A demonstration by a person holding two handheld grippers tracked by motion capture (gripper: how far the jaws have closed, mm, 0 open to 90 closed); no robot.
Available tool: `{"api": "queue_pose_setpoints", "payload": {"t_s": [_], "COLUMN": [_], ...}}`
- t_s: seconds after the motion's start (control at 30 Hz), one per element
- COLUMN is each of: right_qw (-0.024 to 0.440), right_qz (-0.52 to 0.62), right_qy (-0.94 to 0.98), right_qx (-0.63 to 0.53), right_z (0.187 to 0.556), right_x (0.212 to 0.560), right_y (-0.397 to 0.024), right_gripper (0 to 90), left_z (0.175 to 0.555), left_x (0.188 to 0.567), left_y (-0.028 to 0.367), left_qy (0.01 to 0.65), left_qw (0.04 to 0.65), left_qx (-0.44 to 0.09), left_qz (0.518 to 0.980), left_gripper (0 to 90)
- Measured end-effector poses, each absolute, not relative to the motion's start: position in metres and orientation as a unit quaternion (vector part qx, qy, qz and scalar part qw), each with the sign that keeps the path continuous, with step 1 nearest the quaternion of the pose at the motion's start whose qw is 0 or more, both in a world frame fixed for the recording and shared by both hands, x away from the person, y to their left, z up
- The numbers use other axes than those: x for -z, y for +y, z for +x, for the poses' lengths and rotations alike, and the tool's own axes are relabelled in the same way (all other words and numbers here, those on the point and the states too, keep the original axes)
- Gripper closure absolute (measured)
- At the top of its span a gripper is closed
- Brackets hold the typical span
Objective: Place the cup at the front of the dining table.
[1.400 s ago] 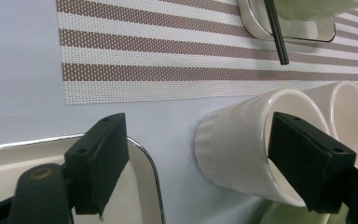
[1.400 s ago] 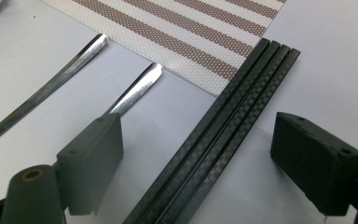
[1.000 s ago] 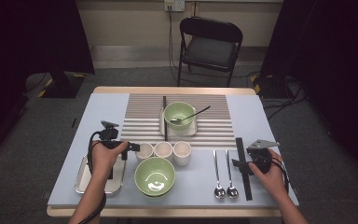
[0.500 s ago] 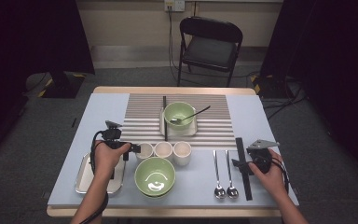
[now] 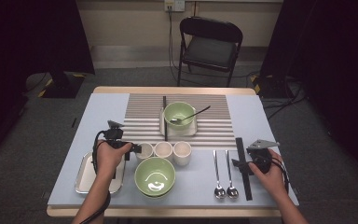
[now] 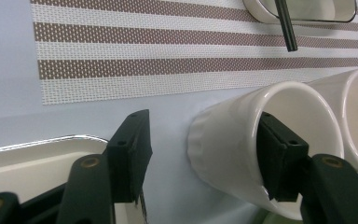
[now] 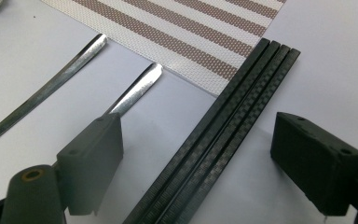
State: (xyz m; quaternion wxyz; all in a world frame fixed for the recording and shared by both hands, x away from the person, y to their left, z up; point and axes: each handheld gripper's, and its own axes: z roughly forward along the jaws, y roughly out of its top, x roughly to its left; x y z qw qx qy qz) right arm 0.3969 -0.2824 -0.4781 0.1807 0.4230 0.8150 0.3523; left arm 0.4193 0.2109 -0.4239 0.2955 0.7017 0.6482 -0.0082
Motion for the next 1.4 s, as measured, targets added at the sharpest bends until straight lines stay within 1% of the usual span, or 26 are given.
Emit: {"api": "queue_pose_setpoints", "payload": {"t_s": [0.37,0.8,0.87,0.9,1.0,1.1,1.4], "right_qw": [0.181,0.18,0.18,0.18,0.18,0.18,0.18], "right_qz": [0.425,0.425,0.425,0.425,0.425,0.425,0.425], "right_qy": [0.814,0.814,0.814,0.814,0.814,0.814,0.814], "right_qx": [-0.352,-0.352,-0.353,-0.353,-0.353,-0.353,-0.353], "right_z": [0.3968,0.3968,0.3969,0.3969,0.3969,0.3969,0.3969], "right_x": [0.4781,0.4781,0.4781,0.4781,0.4781,0.4781,0.4781], "right_y": [-0.2823,-0.2823,-0.2823,-0.2823,-0.2823,-0.2823,-0.2823], "right_gripper": [16.1,16.1,16.1,16.1,16.1,16.1,16.0], "left_z": [0.4202,0.4213,0.421,0.4209,0.4211,0.421,0.4207], "left_x": [0.4217,0.4205,0.4199,0.4195,0.4193,0.4189,0.4189], "left_y": [0.2083,0.2085,0.2087,0.2088,0.2101,0.2101,0.2101], "left_qy": [0.645,0.641,0.643,0.643,0.643,0.644,0.644], "left_qw": [0.295,0.293,0.292,0.292,0.289,0.288,0.291], "left_qx": [0.016,0.026,0.026,0.026,0.026,0.026,0.035], "left_qz": [0.705,0.709,0.708,0.708,0.709,0.708,0.707], "left_gripper": [52.3,57.7,59.1,61.5,61.5,63.7,66.6]}}
